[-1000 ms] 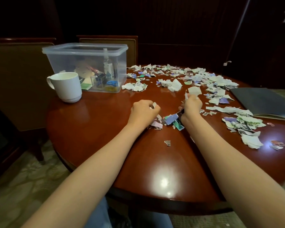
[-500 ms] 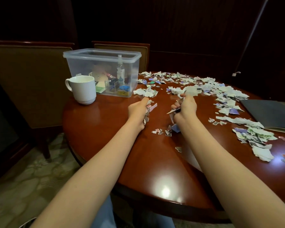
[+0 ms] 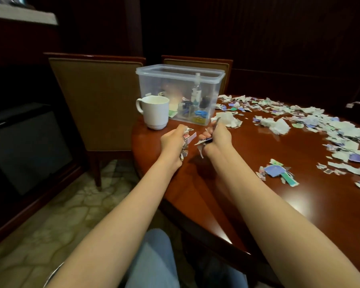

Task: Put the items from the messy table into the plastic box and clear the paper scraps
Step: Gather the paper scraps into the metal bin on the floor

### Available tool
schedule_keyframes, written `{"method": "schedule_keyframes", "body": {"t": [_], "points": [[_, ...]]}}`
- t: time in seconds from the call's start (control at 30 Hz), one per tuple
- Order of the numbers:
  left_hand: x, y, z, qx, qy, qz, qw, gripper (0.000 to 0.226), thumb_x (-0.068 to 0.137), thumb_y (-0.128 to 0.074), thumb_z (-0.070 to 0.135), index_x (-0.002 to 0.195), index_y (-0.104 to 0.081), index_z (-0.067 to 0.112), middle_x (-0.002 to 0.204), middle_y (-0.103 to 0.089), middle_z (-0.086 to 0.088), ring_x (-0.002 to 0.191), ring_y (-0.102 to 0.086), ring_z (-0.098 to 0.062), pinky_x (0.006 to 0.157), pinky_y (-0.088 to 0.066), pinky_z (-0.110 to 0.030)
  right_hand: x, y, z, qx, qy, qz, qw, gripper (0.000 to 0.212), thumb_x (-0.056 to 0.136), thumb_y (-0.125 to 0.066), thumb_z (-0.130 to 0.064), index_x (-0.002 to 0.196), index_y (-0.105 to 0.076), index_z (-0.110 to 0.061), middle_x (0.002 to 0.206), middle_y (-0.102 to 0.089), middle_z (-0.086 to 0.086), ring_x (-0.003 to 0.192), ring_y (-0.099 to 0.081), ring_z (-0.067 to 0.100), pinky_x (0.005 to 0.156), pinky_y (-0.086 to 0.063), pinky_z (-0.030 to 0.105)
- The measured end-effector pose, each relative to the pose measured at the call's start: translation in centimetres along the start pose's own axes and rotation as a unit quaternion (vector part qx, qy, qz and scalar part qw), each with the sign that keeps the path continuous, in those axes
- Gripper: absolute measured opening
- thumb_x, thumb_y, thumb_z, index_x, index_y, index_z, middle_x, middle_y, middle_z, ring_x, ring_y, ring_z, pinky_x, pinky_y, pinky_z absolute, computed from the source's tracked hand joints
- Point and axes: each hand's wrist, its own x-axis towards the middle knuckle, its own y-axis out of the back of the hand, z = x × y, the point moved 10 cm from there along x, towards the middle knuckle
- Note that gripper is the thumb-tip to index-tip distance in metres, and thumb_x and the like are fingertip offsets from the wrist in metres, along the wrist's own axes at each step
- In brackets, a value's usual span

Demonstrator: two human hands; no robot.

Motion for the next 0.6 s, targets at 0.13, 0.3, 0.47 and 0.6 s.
{"method": "schedule_keyframes", "body": {"t": [0.13, 0.3, 0.47, 0.6], "points": [[0.9, 4.6, 0.9, -0.022, 0.004, 0.049, 0.999, 0.013, 0.091, -0.055, 0.024, 0.083, -0.062, 0.017, 0.066, -0.051, 0.002, 0.052, -0.041, -0.008, 0.04, -0.031, -0.016, -1.0, -3.9, 3.6, 0.002, -0.017, -0.044, 0.999, 0.034, 0.098, -0.032, -0.012, 0.064, -0.038, -0.014, 0.041, -0.03, -0.003, 0.023, -0.021, 0.005, 0.033, -0.018, 0.012], [2.0, 10.3, 1.4, -0.07, 0.001, 0.083, 0.994, 0.023, 0.091, -0.052, 0.019, 0.07, -0.058, 0.018, 0.063, -0.058, 0.001, 0.051, -0.047, -0.01, 0.042, -0.03, -0.018, -2.4, -8.2, 8.9, -0.021, -0.061, -0.082, 0.995, 0.031, 0.095, -0.034, -0.011, 0.065, -0.04, -0.014, 0.027, -0.033, -0.005, 0.022, -0.023, 0.006, 0.031, -0.02, 0.01], [2.4, 16.4, 1.1, -0.096, -0.004, 0.138, 0.986, 0.022, 0.092, -0.051, 0.018, 0.07, -0.058, 0.017, 0.068, -0.06, -0.001, 0.066, -0.055, -0.015, 0.054, -0.037, -0.023, -4.0, -10.5, 15.1, -0.063, -0.111, -0.101, 0.987, 0.033, 0.096, -0.036, -0.012, 0.063, -0.04, -0.014, 0.036, -0.03, -0.004, 0.022, -0.022, 0.006, 0.03, -0.02, 0.011], [2.2, 20.8, 0.5, -0.081, 0.007, 0.175, 0.981, 0.021, 0.091, -0.051, 0.019, 0.071, -0.057, 0.018, 0.068, -0.059, 0.0, 0.057, -0.053, -0.012, 0.045, -0.033, -0.02, -4.2, -11.2, 20.2, -0.078, -0.14, -0.103, 0.982, 0.033, 0.095, -0.032, -0.006, 0.064, -0.039, -0.013, 0.048, -0.028, -0.002, 0.021, -0.021, 0.005, 0.031, -0.02, 0.01]]}}
